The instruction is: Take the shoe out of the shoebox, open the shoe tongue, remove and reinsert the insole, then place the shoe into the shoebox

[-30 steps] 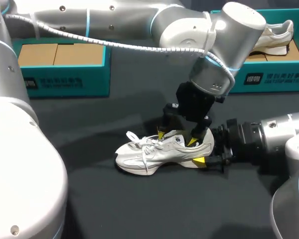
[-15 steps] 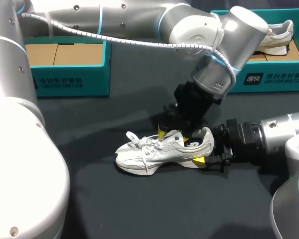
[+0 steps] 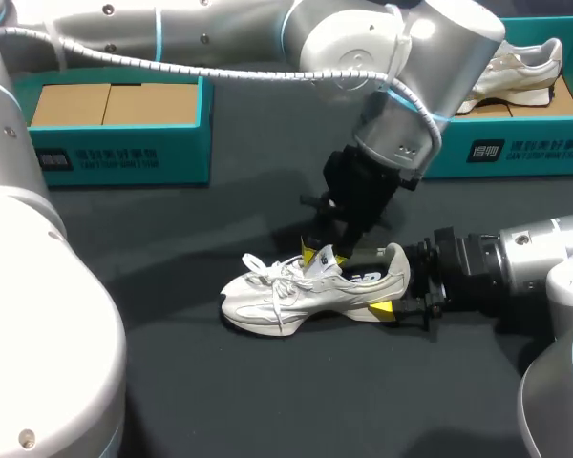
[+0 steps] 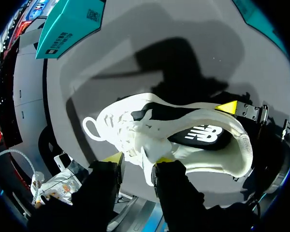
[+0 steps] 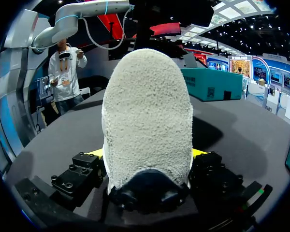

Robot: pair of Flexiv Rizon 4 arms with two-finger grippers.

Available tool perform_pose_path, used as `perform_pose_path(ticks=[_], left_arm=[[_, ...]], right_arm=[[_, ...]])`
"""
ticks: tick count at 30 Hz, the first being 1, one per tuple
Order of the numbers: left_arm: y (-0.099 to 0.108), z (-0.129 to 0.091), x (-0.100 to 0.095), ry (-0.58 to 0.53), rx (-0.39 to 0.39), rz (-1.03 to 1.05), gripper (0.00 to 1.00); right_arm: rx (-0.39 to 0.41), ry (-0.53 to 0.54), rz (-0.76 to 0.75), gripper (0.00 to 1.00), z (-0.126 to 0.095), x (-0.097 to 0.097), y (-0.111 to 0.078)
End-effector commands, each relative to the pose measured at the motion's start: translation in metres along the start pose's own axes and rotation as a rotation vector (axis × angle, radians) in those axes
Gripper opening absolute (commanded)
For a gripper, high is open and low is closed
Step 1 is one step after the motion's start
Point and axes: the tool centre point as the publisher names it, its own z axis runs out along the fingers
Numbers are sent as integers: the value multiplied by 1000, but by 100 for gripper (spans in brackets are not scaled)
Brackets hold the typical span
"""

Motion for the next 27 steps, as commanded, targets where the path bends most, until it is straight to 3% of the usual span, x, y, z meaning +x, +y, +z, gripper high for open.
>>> perform_pose_path(ticks=[1, 15, 27], left_arm=[[5, 0, -18, 82, 24, -14, 0], [-1, 21, -75, 318, 37, -6, 0], [-18, 63, -82, 298, -4, -63, 0]], right_arm=[[2, -1, 0, 0, 1, 1, 0], [2, -1, 0, 0, 1, 1, 0], [2, -1, 0, 0, 1, 1, 0]])
